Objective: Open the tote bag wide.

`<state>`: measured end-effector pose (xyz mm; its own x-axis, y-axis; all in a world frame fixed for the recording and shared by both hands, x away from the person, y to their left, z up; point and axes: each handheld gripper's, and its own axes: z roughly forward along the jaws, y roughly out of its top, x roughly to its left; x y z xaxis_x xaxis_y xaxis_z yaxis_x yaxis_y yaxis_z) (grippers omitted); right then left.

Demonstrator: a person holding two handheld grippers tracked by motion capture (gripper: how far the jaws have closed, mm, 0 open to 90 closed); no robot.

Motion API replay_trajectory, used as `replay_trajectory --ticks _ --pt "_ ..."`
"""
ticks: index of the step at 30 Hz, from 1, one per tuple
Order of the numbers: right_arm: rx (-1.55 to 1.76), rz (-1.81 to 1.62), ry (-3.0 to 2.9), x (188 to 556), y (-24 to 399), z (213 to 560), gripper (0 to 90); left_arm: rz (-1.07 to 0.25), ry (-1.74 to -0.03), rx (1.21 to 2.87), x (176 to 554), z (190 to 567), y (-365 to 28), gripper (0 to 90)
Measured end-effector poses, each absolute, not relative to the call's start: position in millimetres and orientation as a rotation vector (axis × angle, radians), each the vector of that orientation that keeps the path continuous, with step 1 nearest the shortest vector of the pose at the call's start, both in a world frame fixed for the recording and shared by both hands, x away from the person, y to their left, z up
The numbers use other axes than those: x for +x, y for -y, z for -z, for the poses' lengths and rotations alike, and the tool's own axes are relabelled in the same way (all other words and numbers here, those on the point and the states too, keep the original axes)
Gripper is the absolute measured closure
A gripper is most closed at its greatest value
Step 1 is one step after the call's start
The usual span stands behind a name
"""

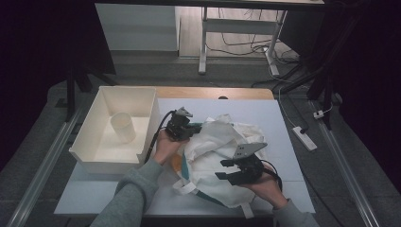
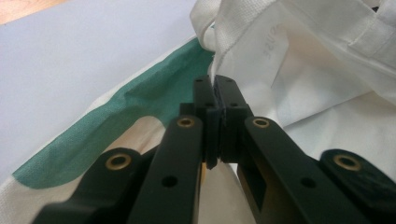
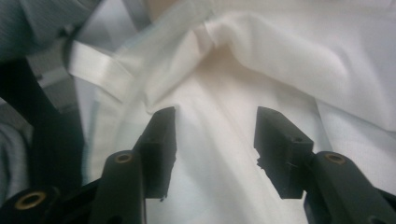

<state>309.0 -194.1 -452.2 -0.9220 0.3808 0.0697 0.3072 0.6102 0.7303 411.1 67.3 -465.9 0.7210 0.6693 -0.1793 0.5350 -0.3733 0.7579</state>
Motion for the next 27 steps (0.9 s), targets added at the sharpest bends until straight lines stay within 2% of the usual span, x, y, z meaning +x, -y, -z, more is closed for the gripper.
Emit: replay_trajectory --ticks 4,7,9,15,16,24,27 --pt "0.554 -1.055 -2.832 313 176 475 44.5 -0.201 -0.913 2.061 410 467 -67 88.4" --pt "0.473 -0.878 -2.857 312 162 492 44.9 -0.202 -0.914 2.057 410 467 -68 88.5" --pt "0.459 -0.826 -2.84 313 159 498 52.2 -0.2 -0.913 2.059 410 467 -68 88.4" --pt "0.463 -0.812 -2.865 316 160 506 84.6 -0.215 -0.918 2.044 409 467 -70 88.5" --pt "0.459 -0.826 -2.86 315 161 504 87.8 -0.217 -0.92 2.041 409 467 -71 88.5" --pt "0.475 -0.89 -2.816 292 190 469 88.9 -0.205 -0.929 2.008 411 466 -75 88.5" --pt "0.472 -0.882 -2.838 285 193 470 88.9 -0.203 -0.933 2.007 411 466 -74 88.5"
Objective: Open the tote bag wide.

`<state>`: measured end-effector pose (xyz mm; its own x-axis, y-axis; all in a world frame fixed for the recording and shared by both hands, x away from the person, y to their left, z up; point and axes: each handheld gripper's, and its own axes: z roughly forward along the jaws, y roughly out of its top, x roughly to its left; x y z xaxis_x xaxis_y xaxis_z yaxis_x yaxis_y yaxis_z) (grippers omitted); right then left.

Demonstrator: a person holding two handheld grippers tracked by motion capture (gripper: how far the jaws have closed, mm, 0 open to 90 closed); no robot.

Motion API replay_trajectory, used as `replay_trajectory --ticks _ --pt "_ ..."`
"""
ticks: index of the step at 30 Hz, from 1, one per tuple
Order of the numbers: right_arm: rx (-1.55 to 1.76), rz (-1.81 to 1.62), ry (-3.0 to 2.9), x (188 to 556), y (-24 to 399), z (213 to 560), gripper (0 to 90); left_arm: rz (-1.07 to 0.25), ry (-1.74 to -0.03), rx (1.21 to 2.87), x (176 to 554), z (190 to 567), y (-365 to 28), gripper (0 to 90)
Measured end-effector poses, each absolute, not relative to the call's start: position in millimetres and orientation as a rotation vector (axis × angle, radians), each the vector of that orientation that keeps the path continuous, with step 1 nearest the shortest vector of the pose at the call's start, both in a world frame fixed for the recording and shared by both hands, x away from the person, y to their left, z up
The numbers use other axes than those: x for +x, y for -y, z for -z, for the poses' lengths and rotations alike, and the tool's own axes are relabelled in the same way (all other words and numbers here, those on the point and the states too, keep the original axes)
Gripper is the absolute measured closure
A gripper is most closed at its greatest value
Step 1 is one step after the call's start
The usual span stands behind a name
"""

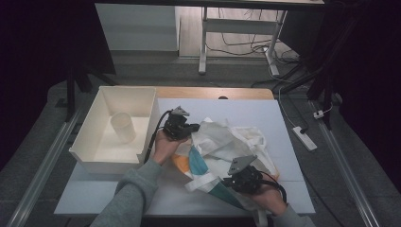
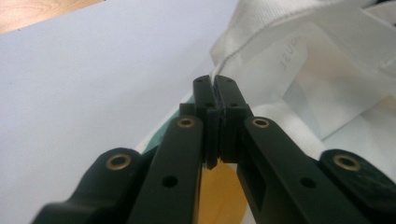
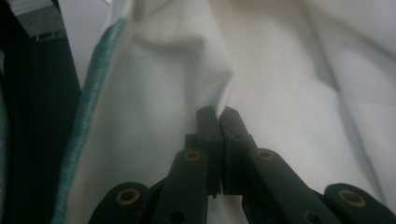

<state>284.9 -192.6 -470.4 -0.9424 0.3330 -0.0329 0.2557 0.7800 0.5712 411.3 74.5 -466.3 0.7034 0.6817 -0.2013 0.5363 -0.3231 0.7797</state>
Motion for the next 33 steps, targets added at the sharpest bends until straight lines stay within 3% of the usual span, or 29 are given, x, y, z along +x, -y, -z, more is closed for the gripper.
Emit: replay_trajectory --ticks 5,12,15,18,29,33 --pt "0.427 -0.772 -2.907 283 181 492 88.8 -0.206 -0.935 2.009 411 466 -75 88.6" --pt "0.448 -0.823 -2.911 284 183 493 86.4 -0.191 -0.919 2.023 409 467 -73 88.5" --pt "0.473 -0.912 -2.892 286 187 486 71.6 -0.18 -0.911 2.026 408 467 -74 88.2" --pt "0.54 -1.022 -2.801 291 196 473 63.1 -0.176 -0.904 2.027 406 466 -74 87.7" --pt "0.715 -0.958 -2.571 323 218 456 54.2 -0.161 -0.876 2.042 401 463 -75 83.6" --pt "0.721 -0.877 -2.598 334 212 466 50.1 -0.17 -0.871 2.048 397 461 -75 75.9"
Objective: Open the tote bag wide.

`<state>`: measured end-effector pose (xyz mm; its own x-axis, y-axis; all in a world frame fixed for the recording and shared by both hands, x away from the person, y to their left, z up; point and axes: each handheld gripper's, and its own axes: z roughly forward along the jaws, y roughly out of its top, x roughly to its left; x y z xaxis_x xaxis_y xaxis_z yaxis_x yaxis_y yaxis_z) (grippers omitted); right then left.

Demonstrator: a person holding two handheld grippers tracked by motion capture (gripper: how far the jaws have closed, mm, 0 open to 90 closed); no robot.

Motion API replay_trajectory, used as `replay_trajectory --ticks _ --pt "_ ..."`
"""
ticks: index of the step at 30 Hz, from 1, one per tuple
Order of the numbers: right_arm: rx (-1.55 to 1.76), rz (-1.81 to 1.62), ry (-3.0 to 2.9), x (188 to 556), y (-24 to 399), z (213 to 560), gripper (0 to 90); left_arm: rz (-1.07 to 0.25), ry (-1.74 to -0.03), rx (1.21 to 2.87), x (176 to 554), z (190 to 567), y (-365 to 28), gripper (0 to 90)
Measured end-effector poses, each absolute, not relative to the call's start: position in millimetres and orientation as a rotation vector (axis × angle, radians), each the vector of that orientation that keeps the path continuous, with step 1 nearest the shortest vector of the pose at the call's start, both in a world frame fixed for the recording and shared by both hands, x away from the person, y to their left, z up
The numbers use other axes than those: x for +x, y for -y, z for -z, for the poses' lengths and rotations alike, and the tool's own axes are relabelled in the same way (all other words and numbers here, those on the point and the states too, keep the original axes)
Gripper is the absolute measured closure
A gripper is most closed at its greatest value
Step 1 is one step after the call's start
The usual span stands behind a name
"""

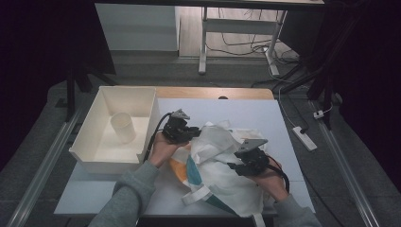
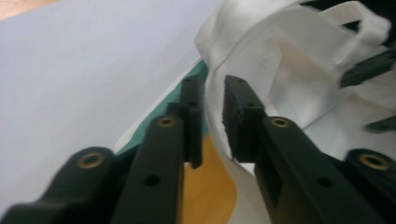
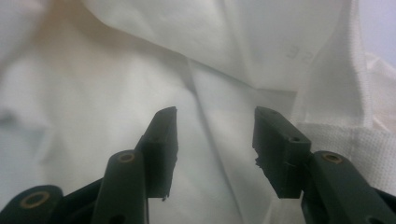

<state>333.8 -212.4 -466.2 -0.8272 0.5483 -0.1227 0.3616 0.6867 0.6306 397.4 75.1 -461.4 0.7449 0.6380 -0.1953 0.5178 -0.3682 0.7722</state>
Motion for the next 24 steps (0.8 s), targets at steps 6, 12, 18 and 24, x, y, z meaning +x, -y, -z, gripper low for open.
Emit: replay_trajectory --ticks 6,12,18,24 --pt "0.687 -0.736 -2.634 346 201 484 48.0 -0.197 -0.818 2.042 378 445 -79 65.7" --pt "0.727 -0.74 -2.647 354 204 490 48.1 -0.177 -0.693 2.108 354 432 -65 60.3" --pt "0.748 -0.782 -2.645 355 208 489 48.5 -0.188 -0.631 2.295 342 440 -39 56.8" --pt "0.791 -0.792 -2.632 356 216 491 48.4 -0.195 -0.688 2.384 345 458 -40 58.0"
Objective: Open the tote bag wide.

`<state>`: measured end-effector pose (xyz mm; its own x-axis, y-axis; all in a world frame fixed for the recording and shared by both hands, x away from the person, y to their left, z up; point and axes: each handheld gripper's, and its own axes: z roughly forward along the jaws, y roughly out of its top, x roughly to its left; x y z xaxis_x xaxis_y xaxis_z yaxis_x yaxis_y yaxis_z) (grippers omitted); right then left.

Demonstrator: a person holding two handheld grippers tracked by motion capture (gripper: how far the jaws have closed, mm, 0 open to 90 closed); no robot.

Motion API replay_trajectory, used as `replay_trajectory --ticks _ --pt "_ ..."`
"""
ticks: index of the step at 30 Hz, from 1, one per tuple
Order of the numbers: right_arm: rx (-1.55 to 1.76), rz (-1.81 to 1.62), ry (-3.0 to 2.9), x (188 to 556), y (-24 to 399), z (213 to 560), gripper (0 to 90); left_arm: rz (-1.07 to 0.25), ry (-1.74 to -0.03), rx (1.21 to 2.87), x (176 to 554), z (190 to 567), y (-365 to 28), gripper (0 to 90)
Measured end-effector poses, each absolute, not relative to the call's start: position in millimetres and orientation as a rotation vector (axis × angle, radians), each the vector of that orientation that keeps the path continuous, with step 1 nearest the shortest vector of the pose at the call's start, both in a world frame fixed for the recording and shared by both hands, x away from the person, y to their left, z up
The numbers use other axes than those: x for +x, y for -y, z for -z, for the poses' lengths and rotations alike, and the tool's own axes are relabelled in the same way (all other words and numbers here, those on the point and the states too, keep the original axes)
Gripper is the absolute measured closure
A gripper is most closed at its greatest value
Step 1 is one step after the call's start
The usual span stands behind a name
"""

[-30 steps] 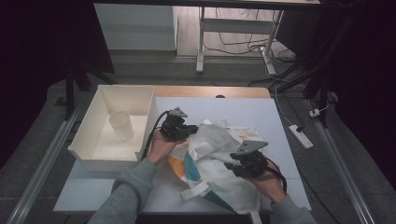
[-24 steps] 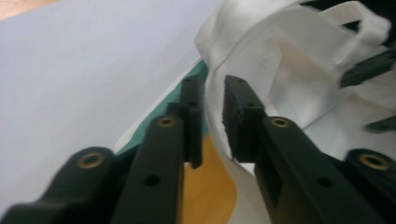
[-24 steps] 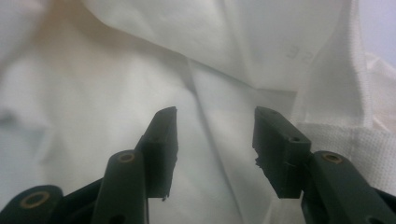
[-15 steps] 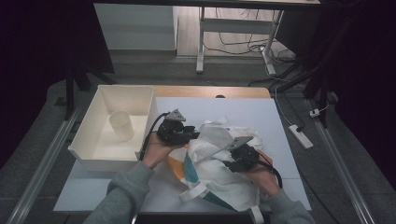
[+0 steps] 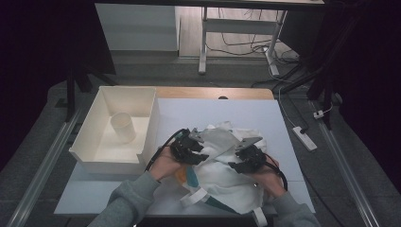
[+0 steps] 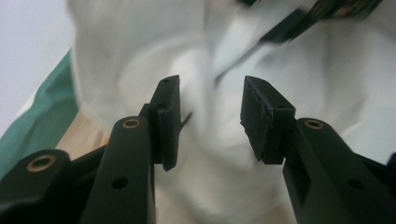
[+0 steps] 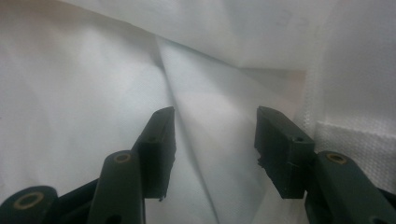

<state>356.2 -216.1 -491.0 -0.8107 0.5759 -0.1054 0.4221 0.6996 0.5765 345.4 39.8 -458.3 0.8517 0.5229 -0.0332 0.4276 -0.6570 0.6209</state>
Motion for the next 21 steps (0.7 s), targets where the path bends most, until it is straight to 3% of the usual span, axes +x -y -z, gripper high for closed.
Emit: replay_trajectory --ticks 7,15,17,20,21 --pt "0.78 -0.729 -2.614 359 218 496 47.5 -0.158 -0.731 2.421 345 476 -46 60.2" --pt "0.675 -0.599 -2.613 356 211 503 45.9 -0.093 -0.743 2.444 349 490 -47 84.4" --pt "0.651 -0.57 -2.59 356 210 503 56.3 -0.095 -0.741 2.44 349 490 -48 86.2" --pt "0.649 -0.626 -2.613 357 214 502 82.9 -0.12 -0.73 2.434 346 486 -50 87.3" --pt "0.652 -0.648 -2.606 357 214 501 87.0 -0.125 -0.726 2.428 346 484 -51 87.5"
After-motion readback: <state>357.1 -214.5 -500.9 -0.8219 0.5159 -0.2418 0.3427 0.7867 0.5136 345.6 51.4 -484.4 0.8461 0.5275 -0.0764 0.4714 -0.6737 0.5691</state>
